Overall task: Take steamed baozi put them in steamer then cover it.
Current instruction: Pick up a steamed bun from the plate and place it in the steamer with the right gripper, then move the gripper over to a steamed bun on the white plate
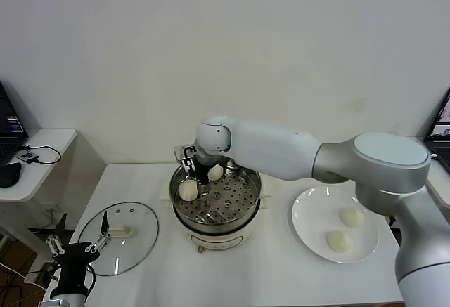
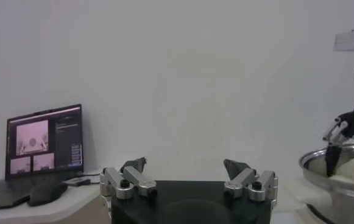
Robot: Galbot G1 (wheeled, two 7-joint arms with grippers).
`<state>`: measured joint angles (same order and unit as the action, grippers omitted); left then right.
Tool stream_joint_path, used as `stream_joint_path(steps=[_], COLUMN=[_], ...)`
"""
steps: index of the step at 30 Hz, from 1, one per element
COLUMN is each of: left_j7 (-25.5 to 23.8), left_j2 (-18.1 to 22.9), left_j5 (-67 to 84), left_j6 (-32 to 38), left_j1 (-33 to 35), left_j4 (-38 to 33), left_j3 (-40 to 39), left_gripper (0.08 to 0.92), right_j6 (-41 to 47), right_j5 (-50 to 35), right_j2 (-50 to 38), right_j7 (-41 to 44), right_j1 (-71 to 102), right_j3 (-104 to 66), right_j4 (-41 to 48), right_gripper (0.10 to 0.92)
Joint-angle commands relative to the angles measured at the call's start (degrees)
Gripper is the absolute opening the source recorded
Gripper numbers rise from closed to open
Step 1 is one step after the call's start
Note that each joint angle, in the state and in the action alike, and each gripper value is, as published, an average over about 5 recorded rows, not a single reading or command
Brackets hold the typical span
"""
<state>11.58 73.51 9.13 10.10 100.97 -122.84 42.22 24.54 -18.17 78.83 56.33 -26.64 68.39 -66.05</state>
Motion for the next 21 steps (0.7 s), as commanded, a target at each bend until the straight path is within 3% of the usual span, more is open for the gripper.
stream_joint_path(steps=[1, 12, 21], left_j7=[0.0, -0.1, -0.1], left_j2=[0.0, -0.9, -0.9], left_j5=[0.0, -0.2, -1.2], left_j6=[0.0, -0.2, -0.3], left_j1=[-0.1, -0.5, -0.5], left_j4=[0.0, 0.0, 0.3], left_j3=[-0.1, -1.3, -2.9], left_gripper=[0.823, 0.823, 0.823], right_j6=[-2.4, -13.6, -16.2], right_j5=[0.5, 9.4, 18.3], right_j2=[-6.2, -36.7, -56.4], right_j7=[2.9, 12.4, 12.3], right_j1=[-5.9, -14.2, -0.6], right_j3=[-0.1, 3.4, -3.8], right_j4=[-4.5, -22.1, -31.3], right_gripper=[0.822, 0.822, 0.823])
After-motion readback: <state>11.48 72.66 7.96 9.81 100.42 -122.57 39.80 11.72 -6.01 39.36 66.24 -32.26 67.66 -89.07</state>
